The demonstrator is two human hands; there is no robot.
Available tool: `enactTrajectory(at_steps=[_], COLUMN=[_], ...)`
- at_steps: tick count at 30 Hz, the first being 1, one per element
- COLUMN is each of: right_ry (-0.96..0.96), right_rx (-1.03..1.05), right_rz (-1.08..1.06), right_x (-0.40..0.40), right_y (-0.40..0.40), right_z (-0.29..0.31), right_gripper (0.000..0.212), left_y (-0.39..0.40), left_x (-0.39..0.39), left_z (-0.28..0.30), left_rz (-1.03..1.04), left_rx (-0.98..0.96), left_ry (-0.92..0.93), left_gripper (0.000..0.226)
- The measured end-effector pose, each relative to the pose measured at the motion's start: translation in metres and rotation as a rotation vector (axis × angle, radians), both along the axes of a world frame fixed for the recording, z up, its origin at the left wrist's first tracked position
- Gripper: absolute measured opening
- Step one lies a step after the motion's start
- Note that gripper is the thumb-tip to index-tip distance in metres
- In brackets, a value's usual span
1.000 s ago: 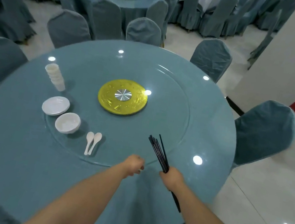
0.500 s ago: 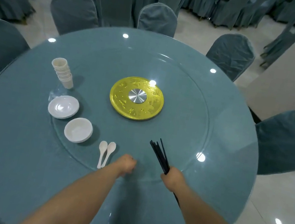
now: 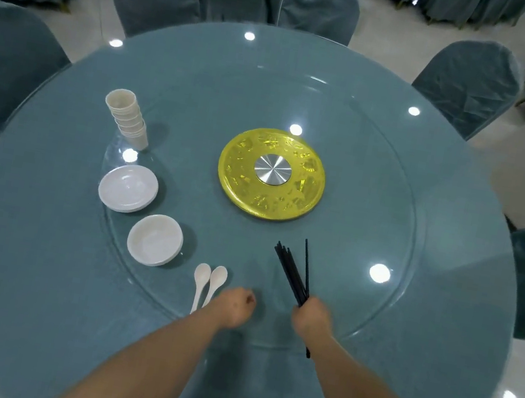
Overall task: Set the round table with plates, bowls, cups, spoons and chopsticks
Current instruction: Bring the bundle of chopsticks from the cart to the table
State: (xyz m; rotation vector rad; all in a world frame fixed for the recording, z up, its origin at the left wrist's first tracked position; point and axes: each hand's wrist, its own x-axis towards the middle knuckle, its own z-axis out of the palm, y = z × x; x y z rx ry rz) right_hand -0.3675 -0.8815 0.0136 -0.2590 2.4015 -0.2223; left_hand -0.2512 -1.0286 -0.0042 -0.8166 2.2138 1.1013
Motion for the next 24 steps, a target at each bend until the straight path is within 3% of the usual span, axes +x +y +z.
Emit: enactTrajectory(at_steps=[4, 9, 15, 24], right_ry=[0.069, 0.15, 0.176, 0.153], right_rx=[0.01, 0.073, 0.207, 0.15], right_rz=[0.022, 0.213, 0.378, 0.343], right_x=[-0.004, 0.005, 0.009, 0.014], right_y=[-0.014, -0.024, -0.02, -0.01], right_z=[-0.014, -0.027, -0.028, -0.019], right_gripper=[0.032, 0.042, 0.076, 0.083], left_y=[-0.004, -0.006, -0.004, 0.017], left_x=[-0.01, -0.016, -0.019, -0.029], left_z=[-0.006, -0.015, -0.021, -0.01], left_rz=[0.012, 0.046, 0.113, 0.1], left_rx=[-0.002, -0.031, -0.053, -0.052], left_ry=[0.059, 0.088, 0.085, 0.081], left_gripper=[0.028, 0.028, 0.029, 0.026])
